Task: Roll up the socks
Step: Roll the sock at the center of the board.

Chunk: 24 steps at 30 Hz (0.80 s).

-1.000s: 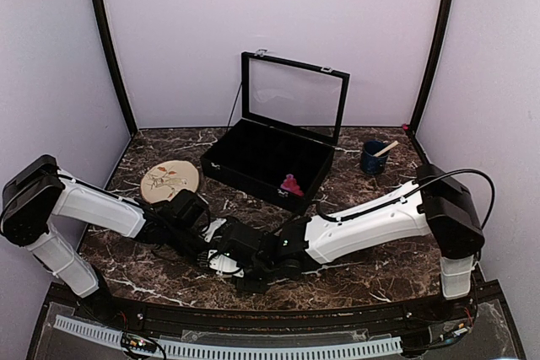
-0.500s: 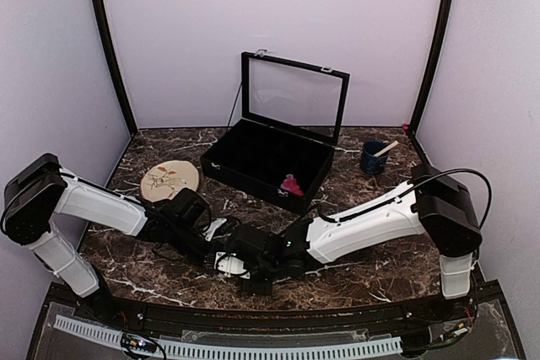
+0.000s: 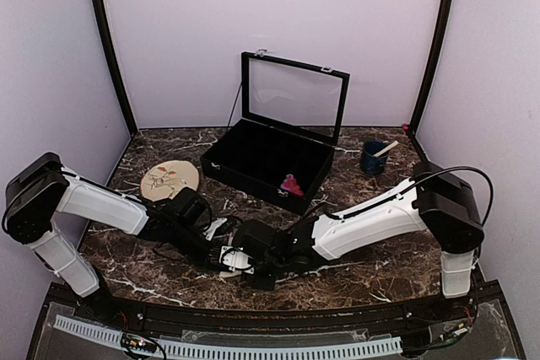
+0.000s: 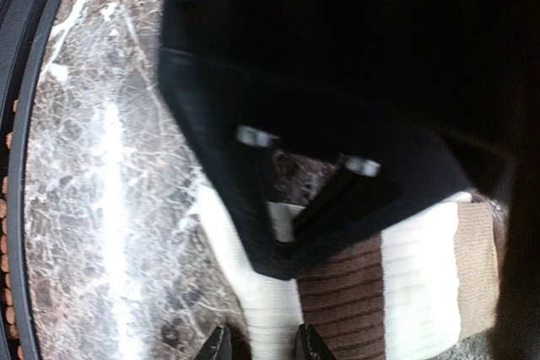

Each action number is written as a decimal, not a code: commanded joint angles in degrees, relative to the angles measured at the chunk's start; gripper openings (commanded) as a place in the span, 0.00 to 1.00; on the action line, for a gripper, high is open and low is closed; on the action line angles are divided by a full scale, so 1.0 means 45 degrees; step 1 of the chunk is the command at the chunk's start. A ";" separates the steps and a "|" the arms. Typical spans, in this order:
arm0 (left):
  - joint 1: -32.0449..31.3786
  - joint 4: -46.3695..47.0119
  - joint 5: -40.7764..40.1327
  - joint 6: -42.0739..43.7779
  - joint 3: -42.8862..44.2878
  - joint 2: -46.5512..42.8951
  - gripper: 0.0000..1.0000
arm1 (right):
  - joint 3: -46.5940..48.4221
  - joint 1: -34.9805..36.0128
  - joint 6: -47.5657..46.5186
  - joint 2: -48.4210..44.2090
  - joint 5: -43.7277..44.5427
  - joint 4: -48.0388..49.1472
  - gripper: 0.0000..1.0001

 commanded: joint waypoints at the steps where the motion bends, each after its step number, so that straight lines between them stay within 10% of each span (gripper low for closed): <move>1: 0.0007 -0.1529 -0.0941 0.0011 -0.0315 0.0558 0.00 | -0.0558 -0.0394 0.0193 -0.0137 0.0274 -0.0423 0.28; 20: 0.0143 -0.1653 -0.1025 -0.0092 -0.0327 0.0490 0.00 | -0.1117 -0.0565 0.0778 -0.0122 -0.0976 -0.0595 0.00; 24: 0.0163 -0.1631 -0.1391 -0.0368 -0.0445 0.0264 0.19 | -0.1018 -0.0831 0.1306 -0.0212 -0.2097 -0.0826 0.00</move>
